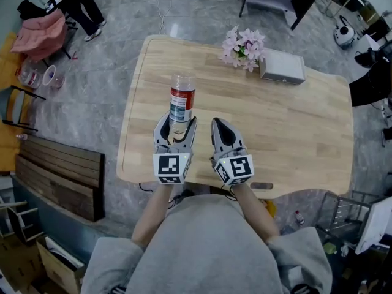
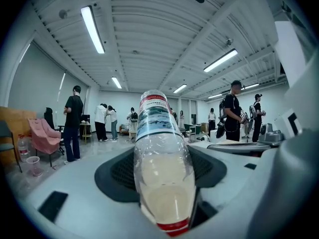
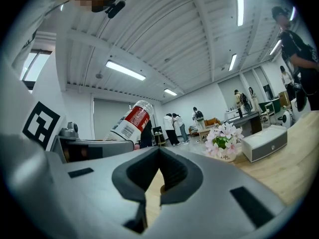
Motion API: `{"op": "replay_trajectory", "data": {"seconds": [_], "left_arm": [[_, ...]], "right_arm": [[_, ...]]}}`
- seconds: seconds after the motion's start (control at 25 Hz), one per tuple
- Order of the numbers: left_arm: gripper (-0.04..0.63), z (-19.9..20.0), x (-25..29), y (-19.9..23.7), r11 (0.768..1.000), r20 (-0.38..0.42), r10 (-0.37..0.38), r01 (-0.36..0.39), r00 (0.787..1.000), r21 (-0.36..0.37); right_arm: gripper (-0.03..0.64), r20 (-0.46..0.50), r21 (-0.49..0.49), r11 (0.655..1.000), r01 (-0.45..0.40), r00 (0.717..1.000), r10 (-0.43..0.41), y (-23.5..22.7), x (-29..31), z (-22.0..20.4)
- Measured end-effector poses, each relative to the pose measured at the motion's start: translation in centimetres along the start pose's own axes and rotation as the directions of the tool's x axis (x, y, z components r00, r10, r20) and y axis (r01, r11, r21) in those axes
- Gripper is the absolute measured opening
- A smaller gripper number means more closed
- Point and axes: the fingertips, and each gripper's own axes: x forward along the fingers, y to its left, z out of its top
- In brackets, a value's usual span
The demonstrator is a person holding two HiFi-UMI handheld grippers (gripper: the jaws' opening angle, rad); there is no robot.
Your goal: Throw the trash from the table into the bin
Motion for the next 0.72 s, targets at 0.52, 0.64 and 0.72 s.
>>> {"op": "replay_trajectory", "data": {"seconds": [0.52,0.64,0.72], "left_arm": [[0.284,1.8,-3.4,-3.7,0.972,0.079,-0.232,0.229,0.969,0.052],[0.285,1.8,-4.6,-5.1,0.954,0.084,-0.3,0.297,0.95,0.049],[0.285,1.8,-5.3,-6.3,0.938,0.086,-0.347,0.344,0.934,0.049]], "right_arm": [[0.003,0.086,-0.029,0.975,0.219,0.973,-0.216,2.1,-6.3,1.7],[0.003,0.108,-0.028,0.956,0.293,0.951,-0.289,2.5,-8.8,1.7],[0.003,0.119,-0.028,0.939,0.342,0.934,-0.337,2.8,-10.7,1.8]]}}
